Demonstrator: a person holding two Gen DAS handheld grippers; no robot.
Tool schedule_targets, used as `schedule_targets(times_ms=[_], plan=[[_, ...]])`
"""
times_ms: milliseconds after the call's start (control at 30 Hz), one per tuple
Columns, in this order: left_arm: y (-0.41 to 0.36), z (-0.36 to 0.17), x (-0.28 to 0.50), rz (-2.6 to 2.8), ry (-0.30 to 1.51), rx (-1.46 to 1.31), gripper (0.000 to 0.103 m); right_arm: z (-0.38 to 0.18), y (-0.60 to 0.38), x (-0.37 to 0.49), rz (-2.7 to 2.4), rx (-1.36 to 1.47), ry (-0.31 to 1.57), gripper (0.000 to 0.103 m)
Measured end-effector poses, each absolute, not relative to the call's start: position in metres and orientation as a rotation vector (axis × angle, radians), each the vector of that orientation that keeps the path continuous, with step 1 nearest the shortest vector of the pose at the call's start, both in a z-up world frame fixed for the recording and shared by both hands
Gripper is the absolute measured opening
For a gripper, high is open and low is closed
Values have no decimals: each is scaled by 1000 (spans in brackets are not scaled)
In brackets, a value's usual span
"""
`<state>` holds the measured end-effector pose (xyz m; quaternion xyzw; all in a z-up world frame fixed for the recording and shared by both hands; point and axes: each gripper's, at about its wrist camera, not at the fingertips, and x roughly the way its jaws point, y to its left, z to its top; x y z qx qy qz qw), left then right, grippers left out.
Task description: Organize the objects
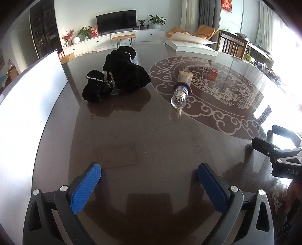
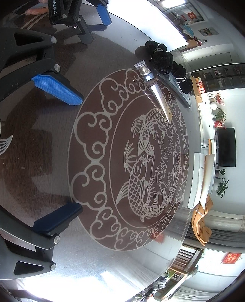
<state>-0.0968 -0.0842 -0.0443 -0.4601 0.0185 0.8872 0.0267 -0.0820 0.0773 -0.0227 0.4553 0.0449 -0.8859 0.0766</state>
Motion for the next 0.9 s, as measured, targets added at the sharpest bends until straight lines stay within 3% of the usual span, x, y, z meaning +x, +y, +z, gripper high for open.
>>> schedule_targets(times_ms=[900], plan=[[-84, -45, -102, 2759, 48, -1417, 103, -23, 77, -82, -2656, 1364, 134, 103]])
